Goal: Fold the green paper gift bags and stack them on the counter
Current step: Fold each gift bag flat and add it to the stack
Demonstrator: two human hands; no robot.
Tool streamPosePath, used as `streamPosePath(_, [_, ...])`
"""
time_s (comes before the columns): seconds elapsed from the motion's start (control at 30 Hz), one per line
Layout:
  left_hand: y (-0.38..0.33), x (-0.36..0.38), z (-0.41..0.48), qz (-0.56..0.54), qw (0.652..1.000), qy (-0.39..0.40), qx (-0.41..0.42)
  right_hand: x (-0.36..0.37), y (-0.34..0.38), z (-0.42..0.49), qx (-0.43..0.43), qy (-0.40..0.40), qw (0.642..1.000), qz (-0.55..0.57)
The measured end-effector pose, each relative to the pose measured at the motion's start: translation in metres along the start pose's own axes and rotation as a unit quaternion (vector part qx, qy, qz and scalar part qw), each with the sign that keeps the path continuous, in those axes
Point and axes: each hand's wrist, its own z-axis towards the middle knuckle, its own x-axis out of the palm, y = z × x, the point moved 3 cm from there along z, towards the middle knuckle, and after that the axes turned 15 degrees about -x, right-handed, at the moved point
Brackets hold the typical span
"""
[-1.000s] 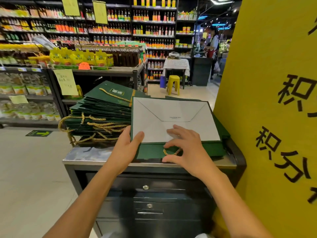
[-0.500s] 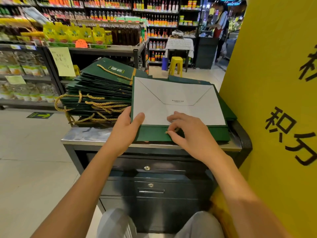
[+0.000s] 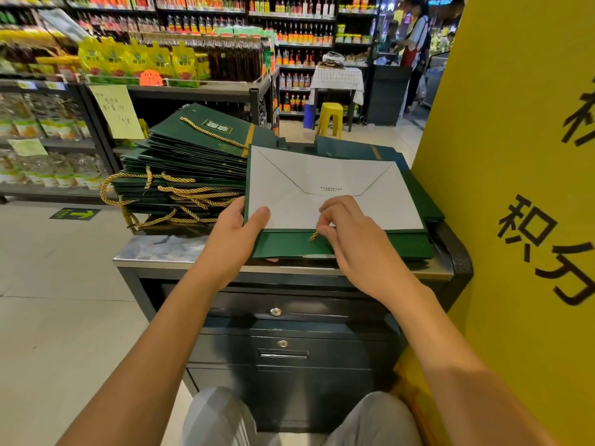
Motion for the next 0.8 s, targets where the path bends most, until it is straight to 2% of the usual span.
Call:
streamPosePath(0.07, [0.0, 0.0, 0.001, -0.005, 1.0, 0.003, -0.003, 0.001, 0.0, 0.001, -0.006, -0.01, 1.0, -0.007])
streamPosePath(0.27, [0.0, 0.0, 0.001, -0.019, 1.0, 0.008, -0.006, -0.002, -0.012, -0.001, 0.068, -0.001, 0.991, 0.113])
streamPosePath(0.4, [0.002, -0.002, 0.002, -0.034, 0.999, 0.019, -0.02, -0.026, -0.032, -0.014, 0.114, -0.068, 0.967, 0.217])
streamPosePath(0.47, [0.003, -0.003, 0.003, -0.038, 0.999, 0.024, -0.02, -0.035, -0.049, -0.027, 0.154, -0.08, 0.966, 0.189])
streamPosePath(0.57, [0.003, -0.002, 0.005, -0.033, 0.999, 0.023, -0.016, -0.04, -0.063, -0.047, 0.212, -0.051, 0.964, 0.153])
streamPosePath(0.8, [0.003, -0.002, 0.007, -0.025, 0.999, 0.018, -0.019, -0.037, -0.06, -0.046, 0.237, -0.012, 0.965, 0.11])
